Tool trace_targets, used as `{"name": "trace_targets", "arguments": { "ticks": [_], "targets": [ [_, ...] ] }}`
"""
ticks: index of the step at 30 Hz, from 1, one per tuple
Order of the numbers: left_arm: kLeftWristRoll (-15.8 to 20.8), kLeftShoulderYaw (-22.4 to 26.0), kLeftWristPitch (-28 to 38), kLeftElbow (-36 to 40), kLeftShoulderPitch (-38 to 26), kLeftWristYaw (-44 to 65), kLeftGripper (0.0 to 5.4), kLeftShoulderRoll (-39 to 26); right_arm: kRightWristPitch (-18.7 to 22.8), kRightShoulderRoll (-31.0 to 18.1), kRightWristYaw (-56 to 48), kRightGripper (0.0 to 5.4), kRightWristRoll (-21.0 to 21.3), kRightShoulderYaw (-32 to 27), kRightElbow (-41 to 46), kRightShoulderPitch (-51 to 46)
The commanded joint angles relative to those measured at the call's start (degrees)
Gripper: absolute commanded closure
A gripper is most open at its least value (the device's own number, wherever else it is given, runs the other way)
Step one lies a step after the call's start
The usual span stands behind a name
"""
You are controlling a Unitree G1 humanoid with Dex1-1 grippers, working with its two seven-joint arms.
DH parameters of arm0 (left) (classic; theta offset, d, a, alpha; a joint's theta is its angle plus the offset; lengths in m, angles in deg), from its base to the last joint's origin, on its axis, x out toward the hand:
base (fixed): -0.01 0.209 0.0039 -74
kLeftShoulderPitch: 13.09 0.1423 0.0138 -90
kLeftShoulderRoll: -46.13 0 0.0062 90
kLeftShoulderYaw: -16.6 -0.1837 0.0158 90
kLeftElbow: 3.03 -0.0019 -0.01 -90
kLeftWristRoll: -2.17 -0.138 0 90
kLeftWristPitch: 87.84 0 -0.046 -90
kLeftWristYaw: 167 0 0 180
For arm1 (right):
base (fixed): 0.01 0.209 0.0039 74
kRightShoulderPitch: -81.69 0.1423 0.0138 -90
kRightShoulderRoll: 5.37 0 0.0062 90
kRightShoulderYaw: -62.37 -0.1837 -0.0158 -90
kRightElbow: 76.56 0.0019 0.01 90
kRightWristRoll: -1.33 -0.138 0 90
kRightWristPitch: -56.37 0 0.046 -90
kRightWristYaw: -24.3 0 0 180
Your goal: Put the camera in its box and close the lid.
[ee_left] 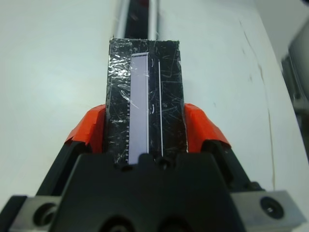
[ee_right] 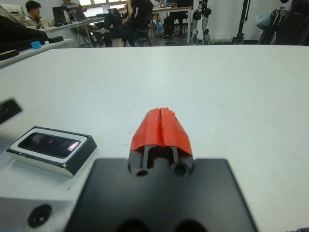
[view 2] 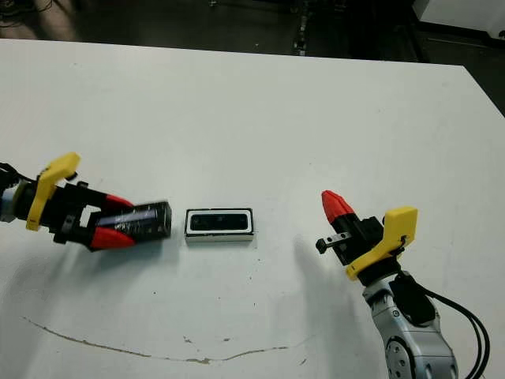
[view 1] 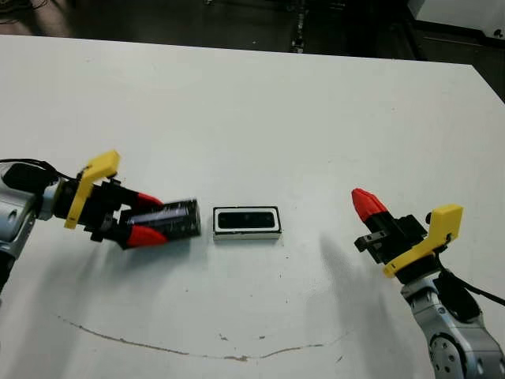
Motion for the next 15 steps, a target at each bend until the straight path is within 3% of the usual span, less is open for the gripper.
{"name": "trace_targets", "arguments": {
  "ticks": [1,7,15],
  "targets": [
    [1.0,2.3,-3.2,2.6,0.7,-4.6,2.24,0.5,0.7,-0.6,0.2,5.4,-0.2,-0.1,0.0,-0.7],
    [2.5,4.3,-5.7,7.8,2.0,-11.7,2.24,2.5,0.7,-0.6,0.2,5.4,-0.3,0.0,-0.2,-0.6],
    [2.2,2.2,-3.0,6.7,1.5,-11.9,2.24,6.1,0.5,-0.6,0.3,5.4,0.0,0.2,-0.3,-0.7]
  ]
}}
